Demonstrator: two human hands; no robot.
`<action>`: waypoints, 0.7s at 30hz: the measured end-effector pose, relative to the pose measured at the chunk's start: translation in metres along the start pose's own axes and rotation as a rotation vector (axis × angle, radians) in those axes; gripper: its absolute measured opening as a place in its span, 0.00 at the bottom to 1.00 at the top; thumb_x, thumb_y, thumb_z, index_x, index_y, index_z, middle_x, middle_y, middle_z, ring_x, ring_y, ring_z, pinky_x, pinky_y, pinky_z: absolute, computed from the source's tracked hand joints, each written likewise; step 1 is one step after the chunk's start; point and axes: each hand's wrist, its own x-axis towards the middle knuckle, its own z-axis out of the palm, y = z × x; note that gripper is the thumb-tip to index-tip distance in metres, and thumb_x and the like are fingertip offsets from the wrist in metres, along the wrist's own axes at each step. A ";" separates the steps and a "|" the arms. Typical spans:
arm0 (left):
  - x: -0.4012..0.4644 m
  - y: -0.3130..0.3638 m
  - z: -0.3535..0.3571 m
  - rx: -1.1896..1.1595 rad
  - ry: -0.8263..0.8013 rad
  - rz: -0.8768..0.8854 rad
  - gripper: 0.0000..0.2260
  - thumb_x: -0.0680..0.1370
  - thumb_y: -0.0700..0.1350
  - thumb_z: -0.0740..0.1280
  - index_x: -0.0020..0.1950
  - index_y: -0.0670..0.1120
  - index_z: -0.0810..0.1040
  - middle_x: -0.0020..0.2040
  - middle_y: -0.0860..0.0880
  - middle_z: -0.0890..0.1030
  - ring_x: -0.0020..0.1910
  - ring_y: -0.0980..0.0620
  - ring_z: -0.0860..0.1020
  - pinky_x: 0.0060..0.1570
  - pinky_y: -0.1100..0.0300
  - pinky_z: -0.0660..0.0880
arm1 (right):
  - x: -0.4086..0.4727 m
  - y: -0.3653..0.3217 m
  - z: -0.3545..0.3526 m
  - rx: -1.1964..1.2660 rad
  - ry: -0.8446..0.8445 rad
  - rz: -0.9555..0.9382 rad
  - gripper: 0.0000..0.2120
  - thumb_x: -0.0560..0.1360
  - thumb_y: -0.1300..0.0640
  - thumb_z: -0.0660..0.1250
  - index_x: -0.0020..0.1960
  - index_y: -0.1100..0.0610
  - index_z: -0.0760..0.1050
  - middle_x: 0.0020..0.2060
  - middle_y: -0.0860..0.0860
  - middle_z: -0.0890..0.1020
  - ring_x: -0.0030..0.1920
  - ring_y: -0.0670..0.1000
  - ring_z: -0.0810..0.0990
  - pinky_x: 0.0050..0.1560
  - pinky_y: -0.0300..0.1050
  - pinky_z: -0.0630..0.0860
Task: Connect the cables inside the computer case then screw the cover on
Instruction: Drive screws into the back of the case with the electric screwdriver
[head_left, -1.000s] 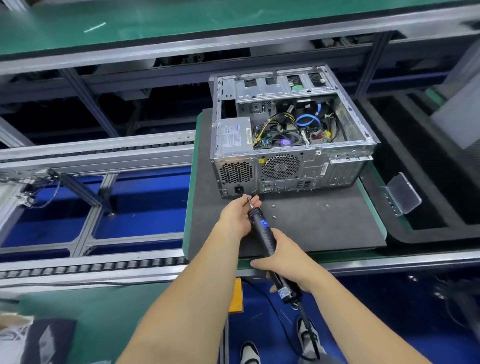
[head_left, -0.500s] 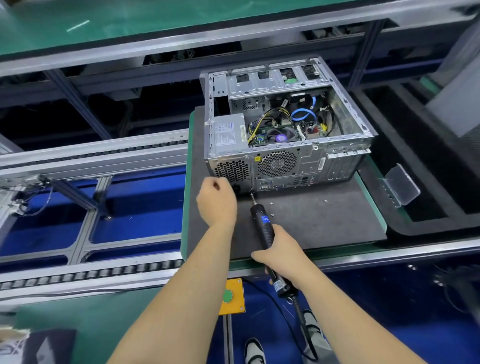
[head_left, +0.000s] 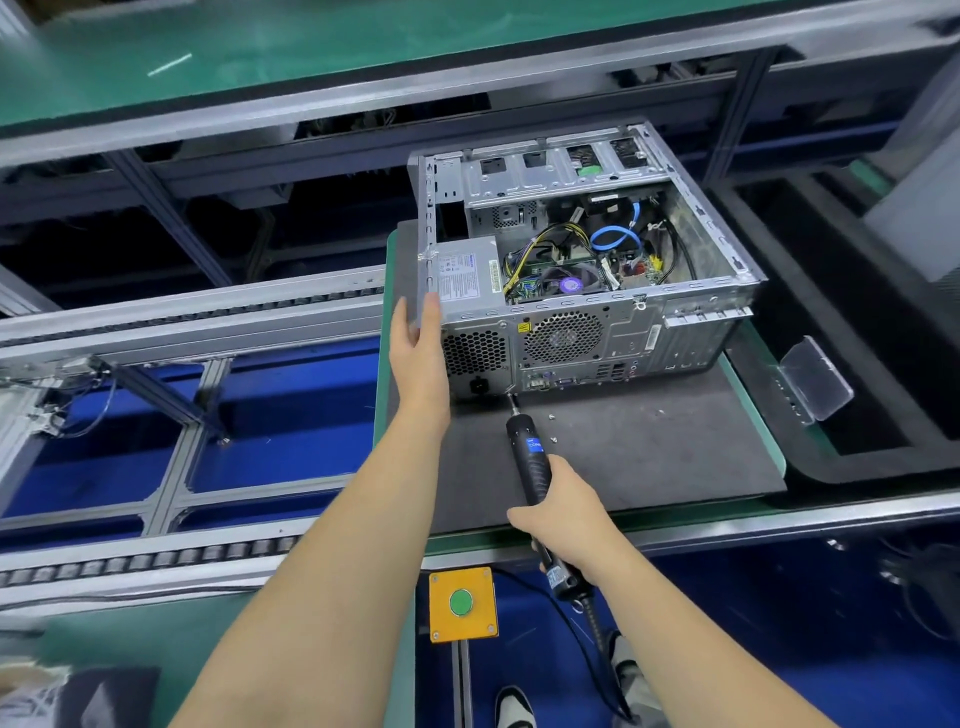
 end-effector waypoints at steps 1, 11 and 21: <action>0.004 0.004 0.003 -0.002 -0.010 -0.014 0.31 0.77 0.61 0.68 0.77 0.55 0.65 0.74 0.56 0.68 0.70 0.55 0.67 0.64 0.59 0.63 | 0.001 0.000 0.002 -0.020 0.016 -0.008 0.26 0.69 0.56 0.73 0.63 0.51 0.66 0.51 0.53 0.77 0.44 0.52 0.80 0.37 0.44 0.81; 0.009 0.011 0.015 -0.061 0.070 -0.110 0.28 0.75 0.47 0.69 0.76 0.52 0.69 0.69 0.53 0.72 0.66 0.50 0.70 0.60 0.53 0.64 | 0.008 0.000 0.010 -0.061 0.049 -0.022 0.23 0.73 0.59 0.72 0.63 0.52 0.65 0.54 0.54 0.77 0.46 0.50 0.78 0.33 0.35 0.72; 0.006 0.012 0.016 -0.022 0.074 -0.099 0.26 0.75 0.48 0.68 0.74 0.53 0.70 0.70 0.50 0.73 0.67 0.47 0.71 0.62 0.52 0.67 | 0.009 0.002 0.011 -0.048 0.048 -0.038 0.23 0.72 0.59 0.71 0.62 0.52 0.65 0.54 0.54 0.76 0.45 0.50 0.78 0.32 0.35 0.72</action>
